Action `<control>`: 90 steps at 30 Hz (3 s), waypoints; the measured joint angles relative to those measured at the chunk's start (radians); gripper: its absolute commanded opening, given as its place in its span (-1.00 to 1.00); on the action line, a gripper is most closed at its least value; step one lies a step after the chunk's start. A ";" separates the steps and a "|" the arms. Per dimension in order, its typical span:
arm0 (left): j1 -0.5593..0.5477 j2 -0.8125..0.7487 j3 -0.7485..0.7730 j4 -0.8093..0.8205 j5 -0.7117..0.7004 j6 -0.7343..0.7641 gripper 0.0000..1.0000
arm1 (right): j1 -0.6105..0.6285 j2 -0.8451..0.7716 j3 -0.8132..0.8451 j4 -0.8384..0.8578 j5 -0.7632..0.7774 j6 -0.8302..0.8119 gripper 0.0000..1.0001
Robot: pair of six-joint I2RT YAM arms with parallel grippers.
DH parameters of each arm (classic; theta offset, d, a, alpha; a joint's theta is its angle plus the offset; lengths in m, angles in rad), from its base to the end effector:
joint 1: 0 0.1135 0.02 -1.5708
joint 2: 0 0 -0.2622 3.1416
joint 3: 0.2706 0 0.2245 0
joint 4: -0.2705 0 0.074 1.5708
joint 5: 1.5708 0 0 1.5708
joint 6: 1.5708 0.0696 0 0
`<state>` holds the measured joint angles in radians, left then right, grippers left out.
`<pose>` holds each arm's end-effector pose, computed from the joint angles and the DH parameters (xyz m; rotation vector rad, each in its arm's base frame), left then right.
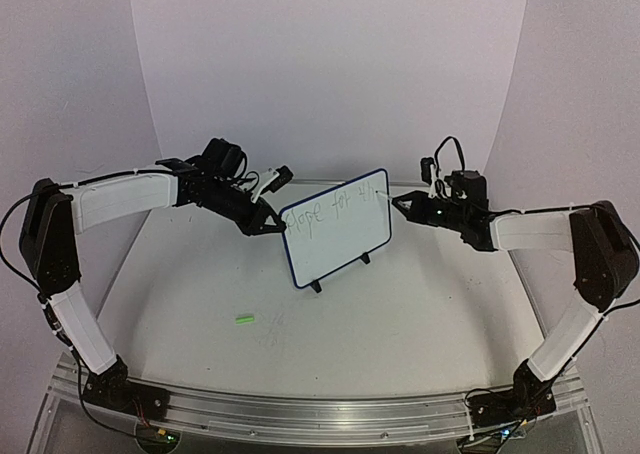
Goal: Write a sentence on the whiteboard
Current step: Write on the whiteboard with the whiteboard marker without the cap.
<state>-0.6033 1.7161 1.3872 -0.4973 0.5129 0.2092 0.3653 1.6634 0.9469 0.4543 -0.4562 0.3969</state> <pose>0.2881 -0.2399 0.2609 1.1708 2.1015 -0.7984 0.3427 0.1639 0.2424 -0.3054 1.8877 0.9428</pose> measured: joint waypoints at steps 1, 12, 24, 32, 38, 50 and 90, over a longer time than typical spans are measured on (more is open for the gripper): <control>0.000 0.000 0.000 0.000 0.000 0.000 -1.00 | 0.000 0.002 0.005 0.000 0.000 0.000 -1.00; 0.000 0.000 0.000 0.000 0.000 0.000 -1.00 | 0.000 0.013 0.024 0.001 0.014 0.000 -1.00; 0.000 0.000 0.000 0.000 0.001 0.000 -1.00 | 0.000 0.021 0.025 0.001 0.052 0.005 -1.00; 0.000 0.000 0.000 0.000 0.001 0.000 -1.00 | 0.000 0.021 0.031 0.002 0.075 0.006 -1.00; 0.000 0.000 0.000 0.000 0.001 0.000 -1.00 | 0.000 0.021 0.035 0.010 0.066 0.005 -1.00; 0.000 0.000 0.000 0.000 0.001 0.000 -1.00 | 0.000 0.024 0.042 0.028 0.005 0.005 -1.00; 0.000 0.000 0.000 0.000 0.002 -0.001 -1.00 | 0.000 0.053 -0.001 0.042 0.033 0.012 -1.00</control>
<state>-0.6033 1.7161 1.3872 -0.4973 0.5148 0.2085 0.3653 1.7168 0.9459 0.4965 -0.4227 0.4084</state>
